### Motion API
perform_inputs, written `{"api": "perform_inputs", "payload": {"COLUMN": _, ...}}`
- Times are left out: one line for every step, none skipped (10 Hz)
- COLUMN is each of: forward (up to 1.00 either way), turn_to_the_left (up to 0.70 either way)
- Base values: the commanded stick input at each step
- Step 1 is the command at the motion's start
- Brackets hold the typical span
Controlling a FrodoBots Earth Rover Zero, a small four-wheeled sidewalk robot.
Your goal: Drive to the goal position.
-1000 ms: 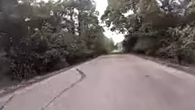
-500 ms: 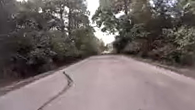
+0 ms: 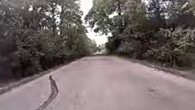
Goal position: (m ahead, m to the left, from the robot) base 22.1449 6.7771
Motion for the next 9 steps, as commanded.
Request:
{"api": "perform_inputs", "payload": {"forward": 1.0, "turn_to_the_left": -0.12}}
{"api": "perform_inputs", "payload": {"forward": 1.0, "turn_to_the_left": -0.11}}
{"api": "perform_inputs", "payload": {"forward": 1.0, "turn_to_the_left": -0.11}}
{"api": "perform_inputs", "payload": {"forward": 1.0, "turn_to_the_left": -0.11}}
{"api": "perform_inputs", "payload": {"forward": 1.0, "turn_to_the_left": -0.11}}
{"api": "perform_inputs", "payload": {"forward": 1.0, "turn_to_the_left": -0.11}}
{"api": "perform_inputs", "payload": {"forward": 1.0, "turn_to_the_left": -0.11}}
{"api": "perform_inputs", "payload": {"forward": 1.0, "turn_to_the_left": -0.1}}
{"api": "perform_inputs", "payload": {"forward": 1.0, "turn_to_the_left": -0.1}}
